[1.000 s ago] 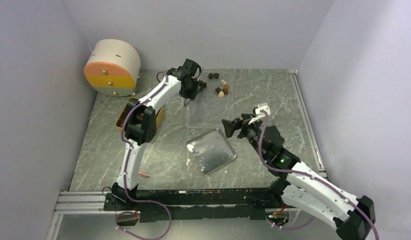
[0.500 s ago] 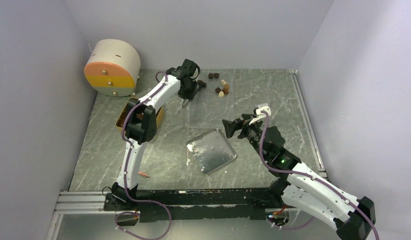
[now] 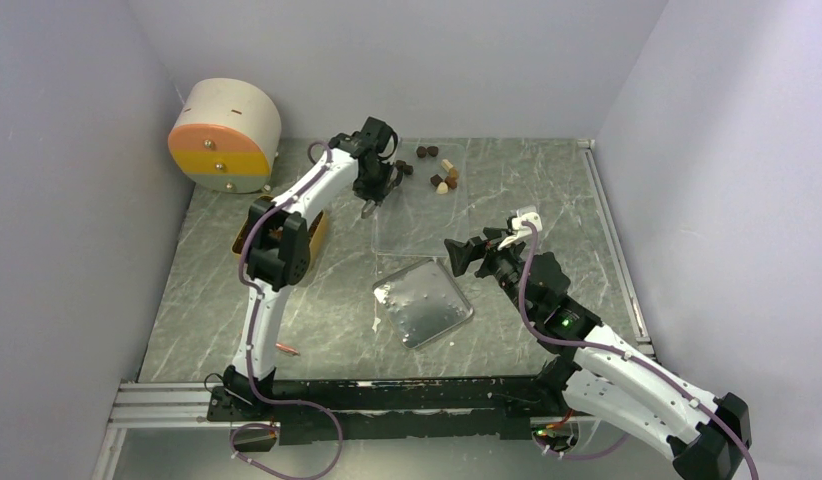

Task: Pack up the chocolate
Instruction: Pick up the fake chocolate from the plate, then place the fake chocolate in the packing box.

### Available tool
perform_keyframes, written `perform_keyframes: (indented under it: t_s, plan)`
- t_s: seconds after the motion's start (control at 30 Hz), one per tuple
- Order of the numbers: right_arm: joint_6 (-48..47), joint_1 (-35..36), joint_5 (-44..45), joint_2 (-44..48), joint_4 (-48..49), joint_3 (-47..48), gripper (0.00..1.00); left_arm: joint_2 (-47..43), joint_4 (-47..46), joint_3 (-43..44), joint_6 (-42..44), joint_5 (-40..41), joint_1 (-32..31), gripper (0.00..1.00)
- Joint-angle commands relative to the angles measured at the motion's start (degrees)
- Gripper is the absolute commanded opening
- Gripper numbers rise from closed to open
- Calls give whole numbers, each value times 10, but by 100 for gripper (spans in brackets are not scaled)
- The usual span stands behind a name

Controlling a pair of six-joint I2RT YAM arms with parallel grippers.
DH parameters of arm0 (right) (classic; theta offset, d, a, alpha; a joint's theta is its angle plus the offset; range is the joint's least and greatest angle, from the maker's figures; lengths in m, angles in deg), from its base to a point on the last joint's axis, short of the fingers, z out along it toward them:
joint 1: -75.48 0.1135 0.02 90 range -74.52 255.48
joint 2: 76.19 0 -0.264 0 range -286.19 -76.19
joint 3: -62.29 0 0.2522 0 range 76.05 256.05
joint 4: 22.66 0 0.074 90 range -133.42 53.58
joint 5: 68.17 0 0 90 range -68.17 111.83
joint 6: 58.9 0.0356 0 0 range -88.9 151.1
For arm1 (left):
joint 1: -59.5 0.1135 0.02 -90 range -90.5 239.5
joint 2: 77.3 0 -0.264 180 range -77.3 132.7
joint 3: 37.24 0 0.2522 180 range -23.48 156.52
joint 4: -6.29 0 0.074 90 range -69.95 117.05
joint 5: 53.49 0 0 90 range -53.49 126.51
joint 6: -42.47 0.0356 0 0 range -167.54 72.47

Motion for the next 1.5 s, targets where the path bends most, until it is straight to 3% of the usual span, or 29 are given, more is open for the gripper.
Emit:
perform_keyframes:
  t_s: [0.0, 0.67, 0.93, 1.17, 1.47]
  plan:
    - [0, -1, 3, 4, 19, 5, 100, -73, 12, -8, -2, -11, 1, 27]
    - [3, 0, -3, 19, 18, -1, 100, -165, 31, -85, -34, 21, 1, 26]
    - [15, -1, -19, 34, 10, -1, 100, -269, 58, -170, -60, 54, 3, 26]
    - [24, 0, -32, 54, -34, 9, 100, -398, 66, -324, -84, 63, 25, 26]
    - [13, -1, -37, 92, -51, 11, 100, -519, 156, -397, -134, 126, 35, 28]
